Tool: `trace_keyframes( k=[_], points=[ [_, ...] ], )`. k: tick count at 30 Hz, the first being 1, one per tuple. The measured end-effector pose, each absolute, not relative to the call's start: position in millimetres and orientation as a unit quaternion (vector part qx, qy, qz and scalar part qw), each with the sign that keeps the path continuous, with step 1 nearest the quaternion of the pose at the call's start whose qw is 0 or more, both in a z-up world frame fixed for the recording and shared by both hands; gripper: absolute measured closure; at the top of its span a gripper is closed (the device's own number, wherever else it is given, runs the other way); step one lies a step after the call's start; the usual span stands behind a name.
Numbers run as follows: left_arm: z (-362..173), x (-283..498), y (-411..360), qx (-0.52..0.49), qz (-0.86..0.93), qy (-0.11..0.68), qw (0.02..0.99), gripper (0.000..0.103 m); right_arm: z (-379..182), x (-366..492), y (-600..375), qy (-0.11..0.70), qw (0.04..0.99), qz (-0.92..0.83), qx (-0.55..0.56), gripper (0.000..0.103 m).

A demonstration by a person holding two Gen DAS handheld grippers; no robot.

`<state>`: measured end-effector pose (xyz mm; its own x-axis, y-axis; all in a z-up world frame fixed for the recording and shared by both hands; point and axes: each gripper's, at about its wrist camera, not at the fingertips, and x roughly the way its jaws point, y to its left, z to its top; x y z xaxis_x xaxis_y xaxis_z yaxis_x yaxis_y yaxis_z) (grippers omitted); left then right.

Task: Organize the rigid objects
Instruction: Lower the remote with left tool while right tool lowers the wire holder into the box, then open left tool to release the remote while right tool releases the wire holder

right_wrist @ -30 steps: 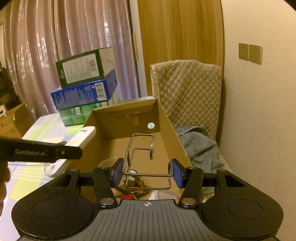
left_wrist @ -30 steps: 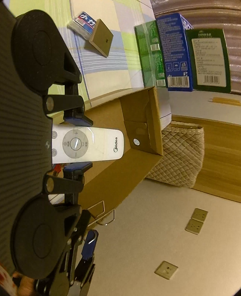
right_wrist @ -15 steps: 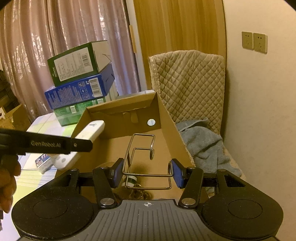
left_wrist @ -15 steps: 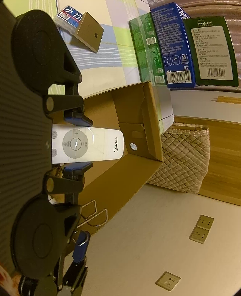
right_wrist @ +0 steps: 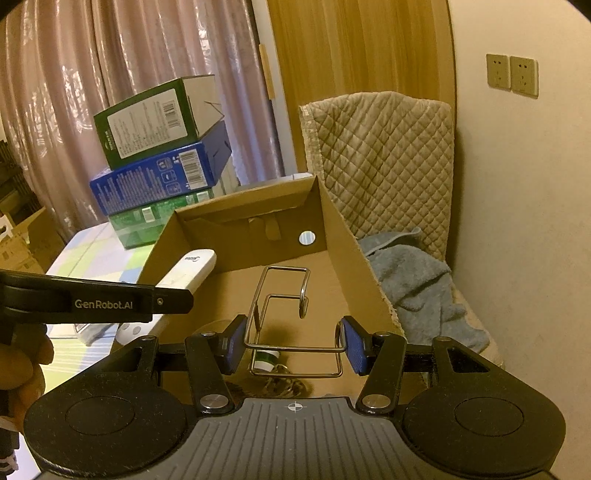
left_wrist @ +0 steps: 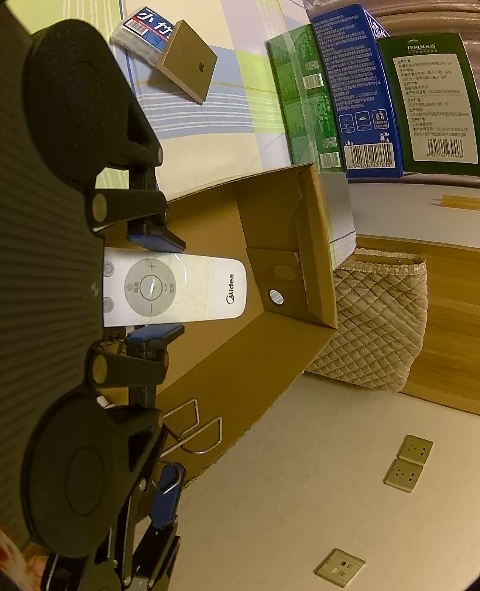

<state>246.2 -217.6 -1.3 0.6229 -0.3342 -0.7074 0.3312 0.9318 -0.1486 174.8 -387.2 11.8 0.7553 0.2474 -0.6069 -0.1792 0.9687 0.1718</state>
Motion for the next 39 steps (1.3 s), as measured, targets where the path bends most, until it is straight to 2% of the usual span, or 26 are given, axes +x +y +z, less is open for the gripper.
trace_keyframes(
  k=[39],
  points=[
    [16.6, 227.3, -194.9, -0.020, -0.176, 0.377, 0.909, 0.068, 16.5, 172.3, -373.8, 0.330, 0.935, 0.119, 0.051, 0.052]
  ],
)
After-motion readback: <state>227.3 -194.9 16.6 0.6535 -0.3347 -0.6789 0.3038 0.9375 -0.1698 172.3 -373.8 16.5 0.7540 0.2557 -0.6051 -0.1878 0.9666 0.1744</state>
